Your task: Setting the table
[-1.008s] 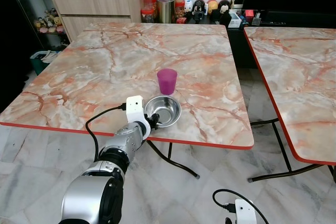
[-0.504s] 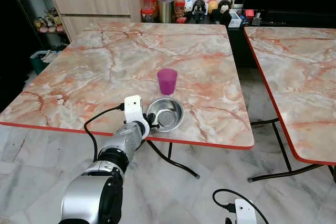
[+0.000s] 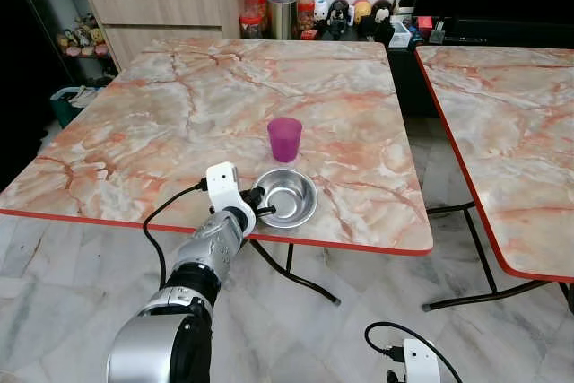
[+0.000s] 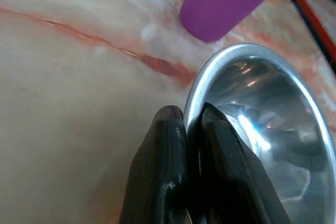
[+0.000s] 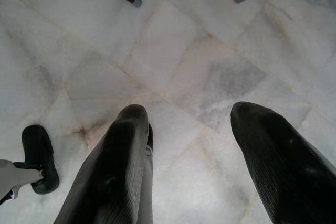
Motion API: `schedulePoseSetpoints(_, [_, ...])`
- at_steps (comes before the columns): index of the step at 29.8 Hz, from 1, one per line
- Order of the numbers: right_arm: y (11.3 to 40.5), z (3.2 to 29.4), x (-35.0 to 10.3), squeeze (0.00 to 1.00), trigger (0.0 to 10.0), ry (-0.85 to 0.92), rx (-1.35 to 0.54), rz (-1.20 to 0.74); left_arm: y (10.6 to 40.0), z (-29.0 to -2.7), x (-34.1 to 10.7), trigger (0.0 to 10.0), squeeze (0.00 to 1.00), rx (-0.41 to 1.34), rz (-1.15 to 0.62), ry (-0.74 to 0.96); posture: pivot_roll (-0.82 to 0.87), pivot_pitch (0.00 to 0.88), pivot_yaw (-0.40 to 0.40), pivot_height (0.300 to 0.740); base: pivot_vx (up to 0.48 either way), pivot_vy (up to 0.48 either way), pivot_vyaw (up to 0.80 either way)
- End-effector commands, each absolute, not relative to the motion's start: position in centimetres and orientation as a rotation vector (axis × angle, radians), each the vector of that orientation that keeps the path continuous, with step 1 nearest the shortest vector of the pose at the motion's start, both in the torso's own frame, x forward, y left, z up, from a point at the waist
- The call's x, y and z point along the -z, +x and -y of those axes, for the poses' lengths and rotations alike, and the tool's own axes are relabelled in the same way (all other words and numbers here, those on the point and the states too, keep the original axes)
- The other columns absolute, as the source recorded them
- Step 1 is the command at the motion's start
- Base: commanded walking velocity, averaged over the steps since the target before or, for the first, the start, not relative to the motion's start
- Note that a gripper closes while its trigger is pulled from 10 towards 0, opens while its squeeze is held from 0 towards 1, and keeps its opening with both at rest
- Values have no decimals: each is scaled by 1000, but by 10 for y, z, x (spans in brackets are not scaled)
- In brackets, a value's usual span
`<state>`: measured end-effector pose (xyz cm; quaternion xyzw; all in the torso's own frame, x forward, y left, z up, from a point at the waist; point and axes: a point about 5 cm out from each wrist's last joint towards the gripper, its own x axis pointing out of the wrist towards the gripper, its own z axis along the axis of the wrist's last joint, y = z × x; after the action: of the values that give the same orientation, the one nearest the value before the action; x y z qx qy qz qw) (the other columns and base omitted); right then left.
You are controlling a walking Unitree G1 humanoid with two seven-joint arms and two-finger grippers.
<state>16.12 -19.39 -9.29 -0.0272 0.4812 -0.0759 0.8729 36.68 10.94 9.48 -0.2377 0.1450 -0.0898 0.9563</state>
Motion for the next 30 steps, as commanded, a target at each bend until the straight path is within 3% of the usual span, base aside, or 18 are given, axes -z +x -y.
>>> schedulePoseSetpoints(1, [164,195,92,0,10000,-60,156,-1002,364,-116,-99,3490,0,189,-205,-547,9,0,-12,740,0,0,0])
schedulePoseSetpoints(2, [164,196,92,0,10000,-62,157,-1002,362,-118,-103,10000,0,202,-153,-579,11,0,-15,740,0,0,0])
schedulePoseSetpoints(14, [170,198,89,0,10000,-71,148,-989,353,-148,-141,10000,0,182,207,-719,27,0,-38,740,0,0,0])
schedulePoseSetpoints(30, [170,204,87,0,10000,-78,163,-972,353,-127,-147,10000,0,202,203,-712,12,0,-35,740,0,-366,0])
